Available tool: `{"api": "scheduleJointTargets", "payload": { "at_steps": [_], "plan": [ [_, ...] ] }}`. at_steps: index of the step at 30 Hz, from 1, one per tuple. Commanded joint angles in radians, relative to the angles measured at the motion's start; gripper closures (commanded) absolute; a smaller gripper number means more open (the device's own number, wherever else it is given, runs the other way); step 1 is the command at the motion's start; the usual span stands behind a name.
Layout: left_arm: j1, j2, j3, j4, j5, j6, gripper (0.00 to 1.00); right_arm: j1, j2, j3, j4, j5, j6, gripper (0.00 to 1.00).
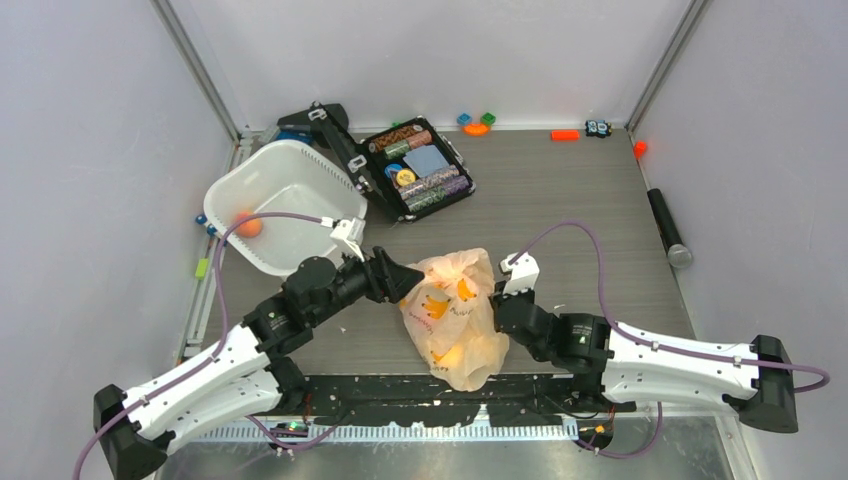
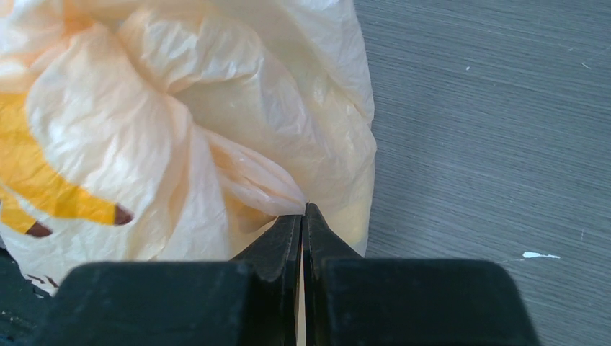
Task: Place the fake fruits into the plastic bag and tie a complex knot
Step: Tie the plastic bag at the center of the board.
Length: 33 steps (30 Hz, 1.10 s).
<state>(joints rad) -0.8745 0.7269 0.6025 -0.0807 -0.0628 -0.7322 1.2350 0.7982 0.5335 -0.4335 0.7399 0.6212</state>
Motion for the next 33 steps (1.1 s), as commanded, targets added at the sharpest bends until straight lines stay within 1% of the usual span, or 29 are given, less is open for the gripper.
{"api": "scheduleJointTargets", "payload": {
  "at_steps": [1, 2, 3, 4, 6, 8, 12, 14, 17, 18, 19, 21, 22, 25, 26, 27, 28, 30, 33],
  "plan": [
    [0.006, -0.001, -0.020, 0.204, 0.121, -0.051, 0.27, -0.003, -0.017, 0.020, 0.070, -0.037, -0.053, 0.95],
    [0.006, 0.008, -0.023, 0.217, 0.125, -0.061, 0.21, -0.003, -0.014, 0.020, 0.075, -0.042, -0.054, 0.95],
    [0.006, 0.021, -0.022, 0.221, 0.126, -0.070, 0.17, -0.003, -0.013, 0.020, 0.077, -0.045, -0.055, 0.95],
    [0.006, 0.034, -0.019, 0.226, 0.130, -0.076, 0.15, -0.003, -0.010, 0.019, 0.081, -0.049, -0.054, 0.95],
    [0.006, 0.063, -0.006, 0.210, 0.134, -0.088, 0.15, -0.003, -0.008, 0.018, 0.086, -0.050, -0.054, 0.95],
    [0.006, 0.083, 0.013, 0.162, 0.120, -0.094, 0.15, -0.002, -0.010, 0.016, 0.089, -0.048, -0.055, 0.95],
    [0.006, 0.077, 0.043, 0.003, 0.054, -0.073, 0.16, -0.003, -0.016, 0.025, 0.078, -0.036, -0.059, 0.95],
    [0.006, 0.060, 0.043, -0.048, 0.020, -0.060, 0.16, -0.003, -0.016, 0.029, 0.074, -0.031, -0.067, 0.95],
    [0.006, 0.045, 0.033, -0.064, 0.022, -0.065, 0.16, -0.003, -0.011, 0.033, 0.076, -0.028, -0.075, 0.95],
    [0.006, 0.045, 0.029, -0.054, 0.031, -0.067, 0.18, -0.003, -0.006, 0.037, 0.080, -0.028, -0.080, 0.95],
    [0.006, 0.048, 0.021, -0.037, 0.041, -0.070, 0.25, -0.004, -0.003, 0.038, 0.081, -0.029, -0.083, 0.95],
    [0.006, 0.050, -0.002, 0.017, 0.057, -0.084, 0.47, -0.003, 0.010, 0.043, 0.085, -0.028, -0.092, 0.95],
    [0.006, 0.054, -0.009, 0.041, 0.058, -0.089, 0.55, -0.002, 0.018, 0.050, 0.086, -0.022, -0.099, 0.95],
    [0.006, 0.070, -0.003, 0.037, 0.091, -0.086, 0.80, -0.003, 0.042, 0.079, 0.064, 0.018, -0.123, 0.95],
    [0.006, 0.071, -0.003, 0.030, 0.086, -0.083, 0.91, -0.003, 0.055, 0.107, 0.039, 0.058, -0.142, 0.95],
    [0.006, 0.069, -0.004, 0.024, 0.080, -0.082, 0.97, -0.003, 0.063, 0.143, 0.026, 0.083, -0.155, 0.95],
    [0.006, 0.065, -0.008, 0.021, 0.075, -0.083, 1.00, -0.003, 0.079, 0.163, -0.004, 0.134, -0.185, 0.95],
    [0.006, 0.057, -0.008, 0.027, 0.078, -0.077, 1.00, -0.003, 0.110, 0.229, -0.041, 0.228, -0.243, 0.95],
    [0.006, 0.061, 0.001, 0.032, 0.096, -0.062, 1.00, -0.011, 0.160, 0.334, -0.044, 0.348, -0.389, 0.95]
  ]
}}
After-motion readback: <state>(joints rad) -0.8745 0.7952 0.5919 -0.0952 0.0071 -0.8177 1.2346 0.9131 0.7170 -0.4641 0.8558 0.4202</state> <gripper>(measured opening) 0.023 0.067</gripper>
